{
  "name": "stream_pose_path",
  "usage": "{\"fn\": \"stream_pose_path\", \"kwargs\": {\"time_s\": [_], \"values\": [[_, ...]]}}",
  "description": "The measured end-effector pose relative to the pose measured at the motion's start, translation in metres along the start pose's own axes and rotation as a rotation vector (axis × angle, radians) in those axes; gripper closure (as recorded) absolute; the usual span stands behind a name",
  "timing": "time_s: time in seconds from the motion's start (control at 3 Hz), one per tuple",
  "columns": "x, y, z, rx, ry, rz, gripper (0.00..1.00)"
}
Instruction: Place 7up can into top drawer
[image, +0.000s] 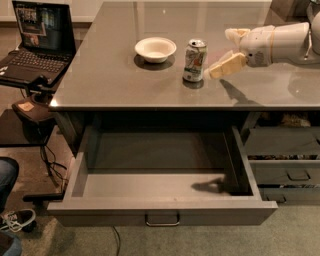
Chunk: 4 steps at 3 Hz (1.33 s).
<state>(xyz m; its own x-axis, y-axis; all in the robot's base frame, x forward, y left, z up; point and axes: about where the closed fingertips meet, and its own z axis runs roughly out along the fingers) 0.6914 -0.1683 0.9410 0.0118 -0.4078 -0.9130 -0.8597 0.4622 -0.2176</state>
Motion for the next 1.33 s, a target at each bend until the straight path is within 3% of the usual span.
{"fn": "stream_pose_path", "kwargs": {"time_s": [0.33, 0.67, 1.33], "values": [[0.000, 0.000, 0.000, 0.000, 0.000, 0.000, 0.00], [0.017, -0.004, 0.058, -0.007, -0.024, 0.052, 0.00], [0.013, 0.003, 0.069, -0.034, -0.036, 0.042, 0.00]]}}
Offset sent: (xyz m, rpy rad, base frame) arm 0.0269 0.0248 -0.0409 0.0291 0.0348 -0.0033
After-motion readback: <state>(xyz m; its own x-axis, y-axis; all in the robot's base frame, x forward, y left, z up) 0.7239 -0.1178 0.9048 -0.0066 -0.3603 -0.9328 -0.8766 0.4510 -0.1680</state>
